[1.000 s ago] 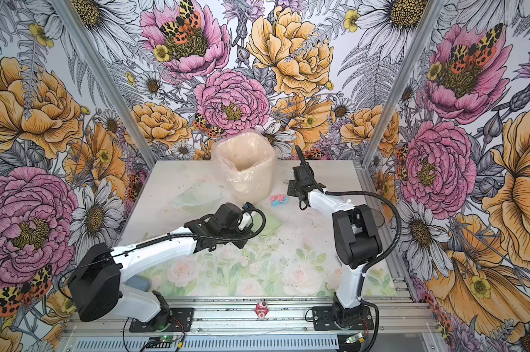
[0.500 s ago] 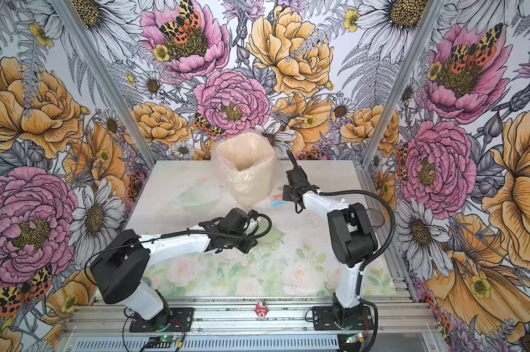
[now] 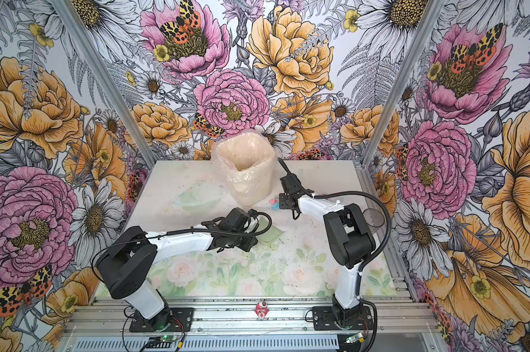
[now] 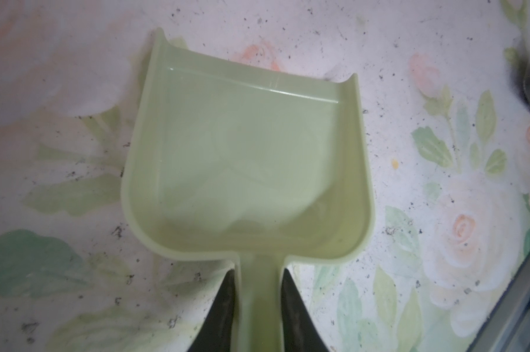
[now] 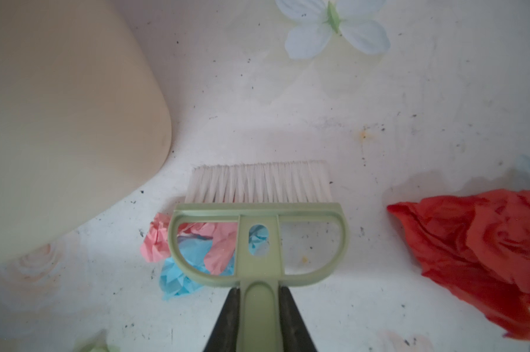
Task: Sweep away the paper scraps from the table
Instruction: 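Brush the pink-blue scrap into the dustpan held by the left gripper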
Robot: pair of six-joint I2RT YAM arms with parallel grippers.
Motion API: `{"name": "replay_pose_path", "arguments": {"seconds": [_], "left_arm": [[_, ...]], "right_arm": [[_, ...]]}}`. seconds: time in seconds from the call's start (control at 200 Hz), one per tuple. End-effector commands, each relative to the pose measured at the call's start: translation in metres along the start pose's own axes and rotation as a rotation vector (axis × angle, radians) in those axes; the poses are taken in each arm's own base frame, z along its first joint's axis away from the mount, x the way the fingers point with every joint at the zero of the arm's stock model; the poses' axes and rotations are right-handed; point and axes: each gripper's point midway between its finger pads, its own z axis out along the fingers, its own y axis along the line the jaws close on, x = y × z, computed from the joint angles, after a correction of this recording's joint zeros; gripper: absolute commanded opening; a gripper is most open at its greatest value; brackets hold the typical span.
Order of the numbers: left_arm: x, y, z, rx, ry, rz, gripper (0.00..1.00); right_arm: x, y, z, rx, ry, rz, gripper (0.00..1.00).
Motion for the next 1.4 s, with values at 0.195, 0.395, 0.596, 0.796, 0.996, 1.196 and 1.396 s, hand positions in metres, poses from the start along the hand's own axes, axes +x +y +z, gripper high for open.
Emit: {"name": "replay_pose_path", "arguments": {"seconds": [0.195,0.395,0.596,0.796,0.996,1.196,1.396], "left_arm": [[-0.003,0.002,0.011,0.015,-0.005,-0.034,0.00],[-0.002,0.000,0.017,0.032,0.002,-0.037,0.00],[-0.002,-0.001,0.021,0.039,0.008,-0.036,0.00],[-0.004,-0.004,0.021,0.054,-0.003,-0.027,0.00],[-0.004,-0.014,0.021,0.061,-0.016,0.021,0.00],[-0.006,-0.021,0.016,0.060,-0.045,0.052,0.00],[-0.018,-0.032,-0.006,0.057,-0.119,0.109,0.00]], "right_arm": [[0.058,0.015,-0.034,-0.018,0.109,-0.081,0.00],[0.090,0.019,-0.060,-0.021,0.167,-0.136,0.00],[0.119,0.032,-0.078,-0.087,0.230,-0.207,0.00],[0.142,0.050,-0.095,-0.209,0.285,-0.213,0.00],[0.108,0.048,-0.121,-0.216,0.160,-0.168,0.00],[0.067,0.025,-0.148,-0.247,0.046,-0.047,0.00],[0.023,-0.012,-0.179,-0.226,-0.095,0.043,0.00]]}}
